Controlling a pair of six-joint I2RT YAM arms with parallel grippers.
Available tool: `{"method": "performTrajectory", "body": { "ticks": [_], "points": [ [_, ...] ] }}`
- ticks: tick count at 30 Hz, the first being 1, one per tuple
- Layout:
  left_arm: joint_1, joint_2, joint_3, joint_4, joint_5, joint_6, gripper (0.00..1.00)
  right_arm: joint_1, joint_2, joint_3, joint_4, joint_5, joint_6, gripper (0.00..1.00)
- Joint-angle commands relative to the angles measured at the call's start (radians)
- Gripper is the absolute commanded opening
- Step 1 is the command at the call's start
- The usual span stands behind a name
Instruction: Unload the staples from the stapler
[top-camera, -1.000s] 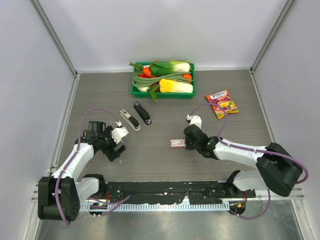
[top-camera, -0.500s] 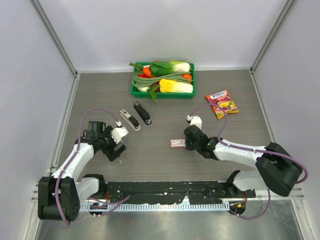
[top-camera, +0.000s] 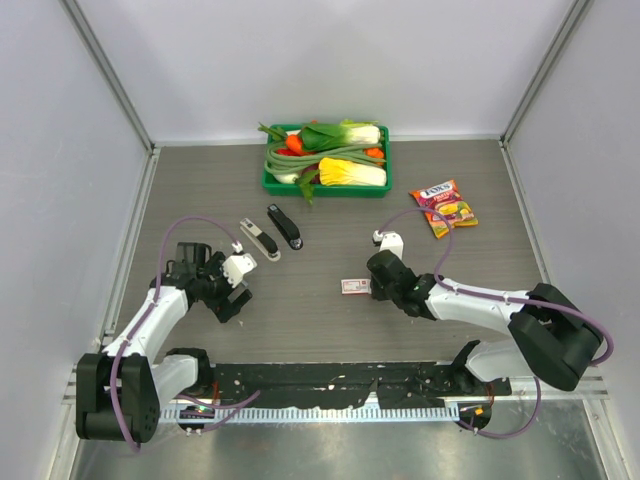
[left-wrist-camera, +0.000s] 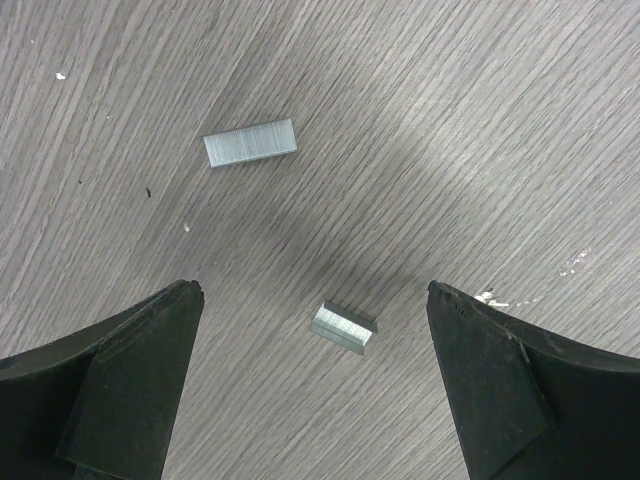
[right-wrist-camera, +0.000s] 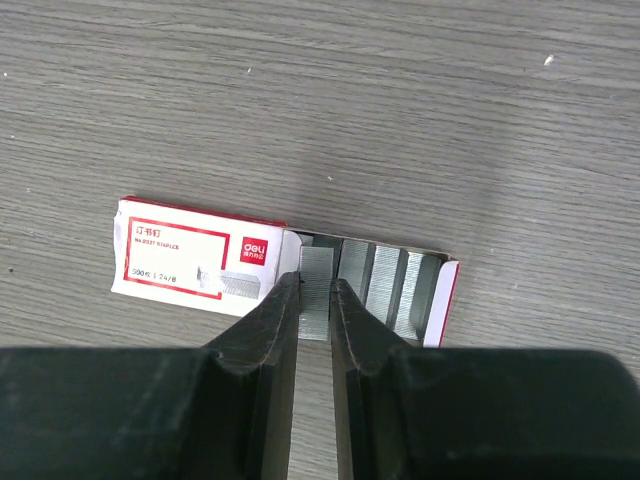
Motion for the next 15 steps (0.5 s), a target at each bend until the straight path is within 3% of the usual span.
{"method": "performTrajectory", "body": {
  "ticks": [1, 15],
  "points": [
    [-0.004, -0.019, 0.012, 0.003, 0.002, 0.002, 1.0, -0.002, 0.003, 0.014, 0.006, 0.036, 0.009, 0.12],
    [-0.004, -0.024, 0.008, 0.003, -0.001, 0.008, 1.0, -0.002, -0.02, 0.006, -0.007, 0.06, 0.021, 0.13]
  ]
}}
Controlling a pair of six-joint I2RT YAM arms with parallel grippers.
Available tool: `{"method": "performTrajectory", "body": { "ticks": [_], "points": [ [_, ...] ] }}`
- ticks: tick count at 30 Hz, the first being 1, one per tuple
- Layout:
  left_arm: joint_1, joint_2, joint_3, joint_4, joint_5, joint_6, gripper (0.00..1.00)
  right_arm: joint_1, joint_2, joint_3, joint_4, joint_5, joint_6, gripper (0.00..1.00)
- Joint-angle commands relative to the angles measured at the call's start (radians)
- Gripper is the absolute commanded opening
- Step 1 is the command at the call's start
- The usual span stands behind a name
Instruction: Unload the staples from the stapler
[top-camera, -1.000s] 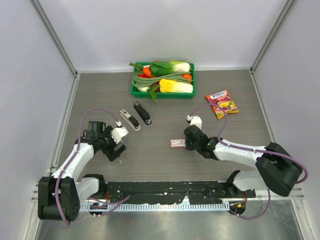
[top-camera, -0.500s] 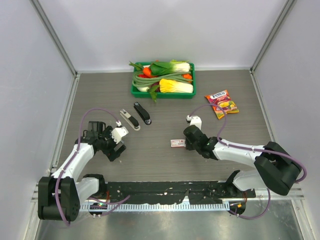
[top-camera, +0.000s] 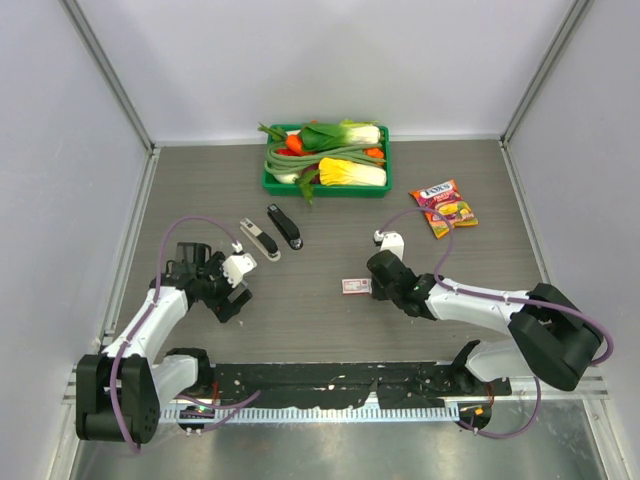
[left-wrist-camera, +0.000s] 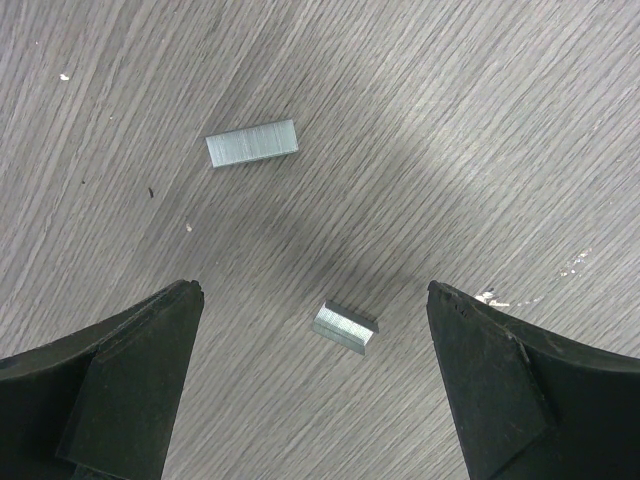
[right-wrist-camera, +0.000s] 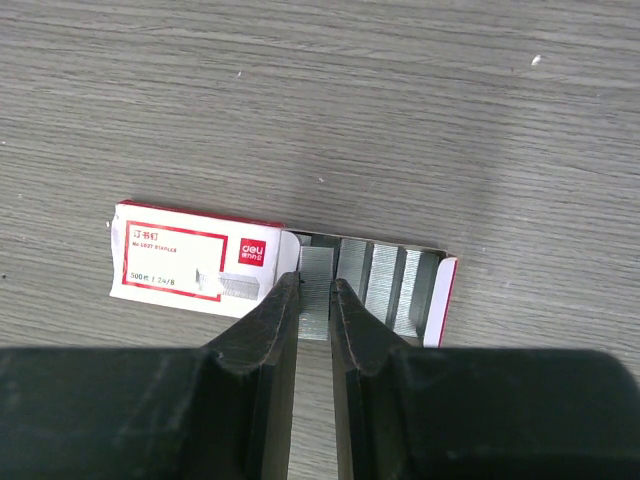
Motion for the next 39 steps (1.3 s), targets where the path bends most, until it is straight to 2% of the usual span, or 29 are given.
{"method": "performTrajectory", "body": {
  "ticks": [1, 8, 11, 12, 15, 19, 28, 32, 35, 39],
  "points": [
    [-0.004, -0.019, 0.008, 0.003, -0.003, 0.007, 1.0, -0.004, -0.023, 0.005, 0.0, 0.047, 0.017, 0.13],
    [-0.004, -0.018, 0.009, 0.005, -0.003, 0.009, 1.0, -0.002, -0.022, 0.005, -0.003, 0.045, 0.019, 0.14],
    [-0.004, -0.018, 0.009, 0.002, -0.003, 0.007, 1.0, -0.002, -0.012, 0.012, -0.014, 0.048, 0.025, 0.21],
    [-0.003, -0.019, 0.009, 0.001, -0.002, 0.007, 1.0, -0.002, -0.011, 0.014, -0.023, 0.053, 0.025, 0.27],
    [-0.004, -0.018, 0.008, 0.001, -0.003, 0.009, 1.0, -0.002, -0.012, 0.015, -0.033, 0.056, 0.031, 0.36],
    [-0.004, -0.016, 0.009, 0.001, -0.002, 0.01, 1.0, -0.002, -0.028, 0.015, -0.044, 0.062, 0.036, 0.38],
    [-0.004, -0.013, 0.009, 0.0, 0.0, 0.01, 1.0, -0.002, -0.115, 0.066, -0.084, 0.058, 0.025, 0.38],
    [-0.003, -0.013, 0.011, 0.0, 0.0, 0.01, 1.0, -0.002, -0.126, 0.101, -0.099, 0.035, 0.02, 0.34],
    [-0.004, -0.013, 0.011, -0.002, -0.002, 0.01, 1.0, -0.002, -0.121, 0.103, -0.101, 0.035, 0.019, 0.24],
    [-0.004, -0.015, 0.014, -0.005, 0.0, 0.009, 1.0, -0.002, -0.086, 0.106, -0.107, 0.041, 0.016, 0.25]
  ]
}}
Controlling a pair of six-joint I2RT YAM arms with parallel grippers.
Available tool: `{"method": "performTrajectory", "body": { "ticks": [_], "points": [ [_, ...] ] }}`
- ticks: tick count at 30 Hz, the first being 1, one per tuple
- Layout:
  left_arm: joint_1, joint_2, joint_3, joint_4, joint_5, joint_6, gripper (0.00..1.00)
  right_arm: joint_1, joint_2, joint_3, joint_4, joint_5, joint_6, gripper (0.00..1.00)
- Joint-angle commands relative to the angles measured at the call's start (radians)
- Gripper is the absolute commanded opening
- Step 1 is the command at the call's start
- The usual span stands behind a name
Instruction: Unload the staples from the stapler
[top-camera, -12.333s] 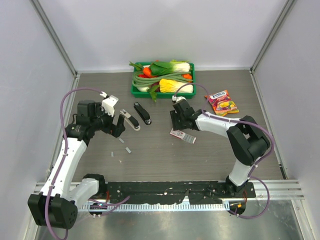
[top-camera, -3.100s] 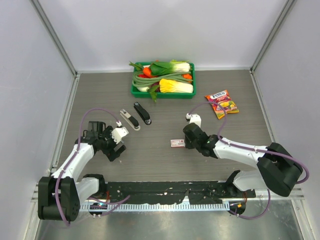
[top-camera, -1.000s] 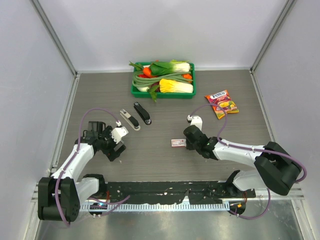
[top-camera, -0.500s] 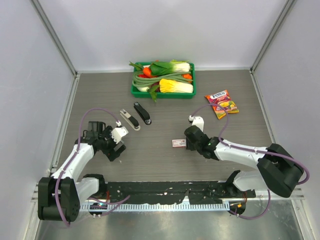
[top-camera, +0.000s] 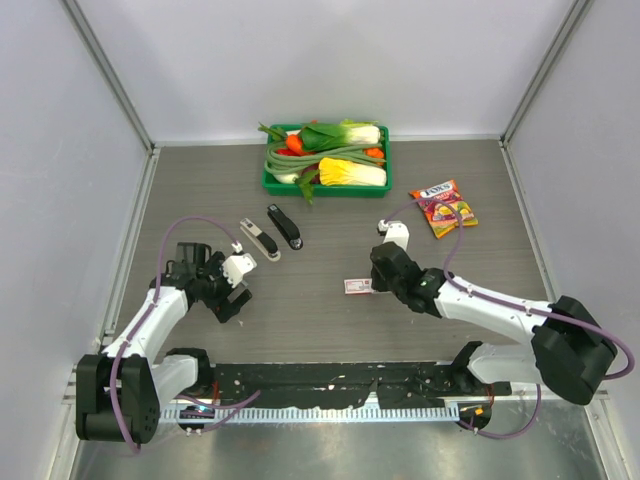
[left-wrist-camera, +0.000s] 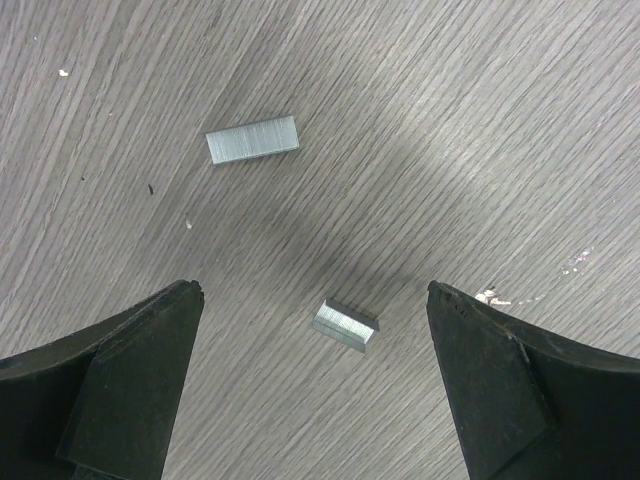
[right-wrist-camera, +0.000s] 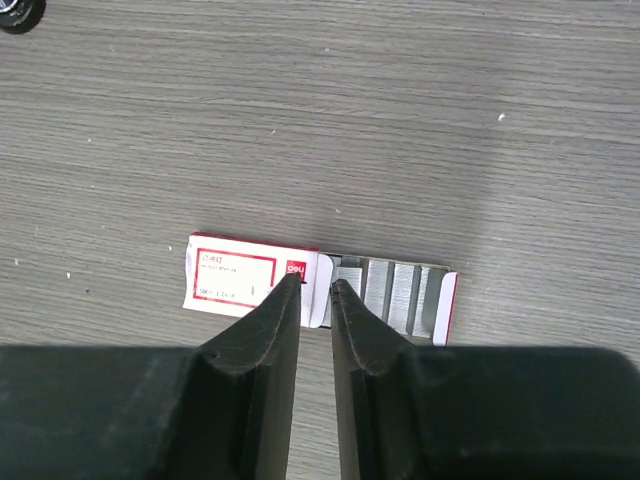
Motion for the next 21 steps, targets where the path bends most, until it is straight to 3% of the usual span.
{"method": "performTrajectory", "body": {
  "ticks": [1, 3, 21],
  "points": [
    [-0.004, -0.015, 0.014, -0.004, 0.006, 0.008, 1.0, -0.002, 0.035, 0.033, -0.011, 0.019, 0.003, 0.28],
    [-0.004, -0.015, 0.012, -0.004, 0.006, 0.008, 1.0, -0.002, 0.052, 0.039, -0.019, 0.028, 0.006, 0.33],
    [-0.004, -0.001, 0.02, -0.002, 0.001, 0.007, 1.0, -0.002, 0.122, 0.022, 0.012, 0.028, -0.009, 0.32]
  ]
}}
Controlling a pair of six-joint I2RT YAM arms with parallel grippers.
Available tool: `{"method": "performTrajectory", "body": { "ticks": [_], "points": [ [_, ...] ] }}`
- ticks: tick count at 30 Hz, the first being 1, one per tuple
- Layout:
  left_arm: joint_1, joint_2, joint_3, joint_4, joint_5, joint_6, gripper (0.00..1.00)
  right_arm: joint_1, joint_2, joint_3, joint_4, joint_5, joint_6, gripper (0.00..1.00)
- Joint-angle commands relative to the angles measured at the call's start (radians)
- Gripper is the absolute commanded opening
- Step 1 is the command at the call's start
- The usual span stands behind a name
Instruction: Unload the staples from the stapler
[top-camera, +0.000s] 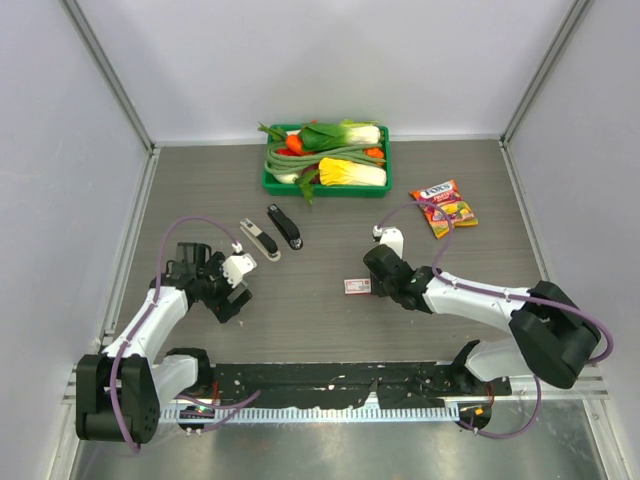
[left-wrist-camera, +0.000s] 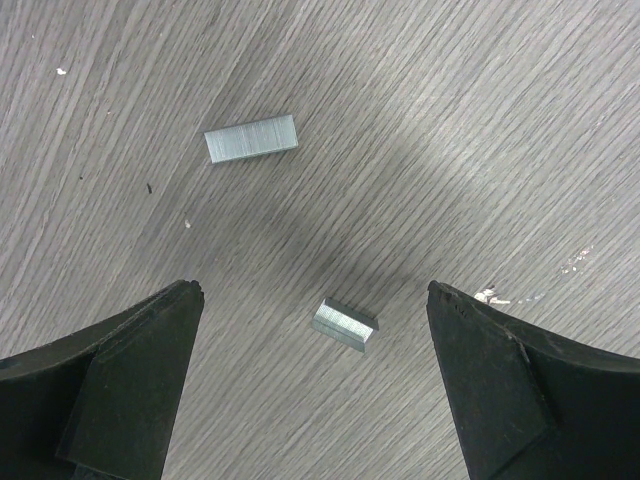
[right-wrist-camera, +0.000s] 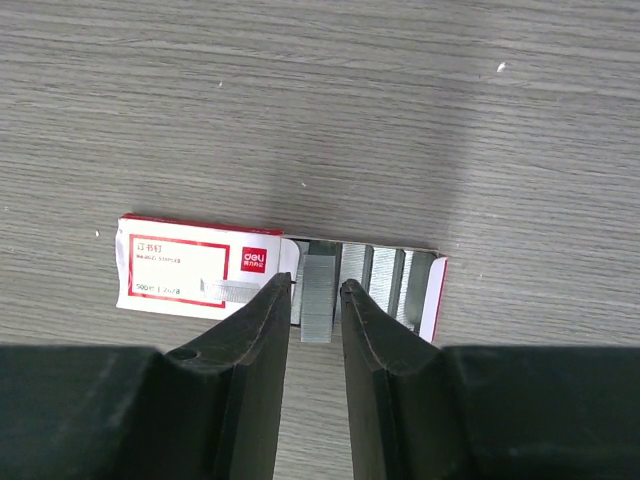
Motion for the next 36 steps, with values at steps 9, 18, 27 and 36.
{"method": "performTrajectory", "body": {
  "ticks": [9, 18, 27, 36],
  "points": [
    [-0.003, 0.003, 0.023, 0.002, 0.0, 0.005, 1.0, -0.004, 0.02, 0.006, 0.049, 0.008, -0.007, 0.27],
    [-0.004, 0.005, 0.019, 0.005, -0.003, 0.007, 1.0, -0.004, 0.01, -0.003, 0.051, 0.018, -0.002, 0.19],
    [-0.004, -0.001, 0.014, 0.003, -0.004, 0.012, 1.0, -0.004, -0.037, -0.017, 0.052, 0.034, 0.002, 0.17],
    [-0.004, -0.001, 0.011, 0.005, -0.004, 0.013, 1.0, -0.004, -0.043, -0.029, 0.063, 0.02, 0.002, 0.31]
  ]
}}
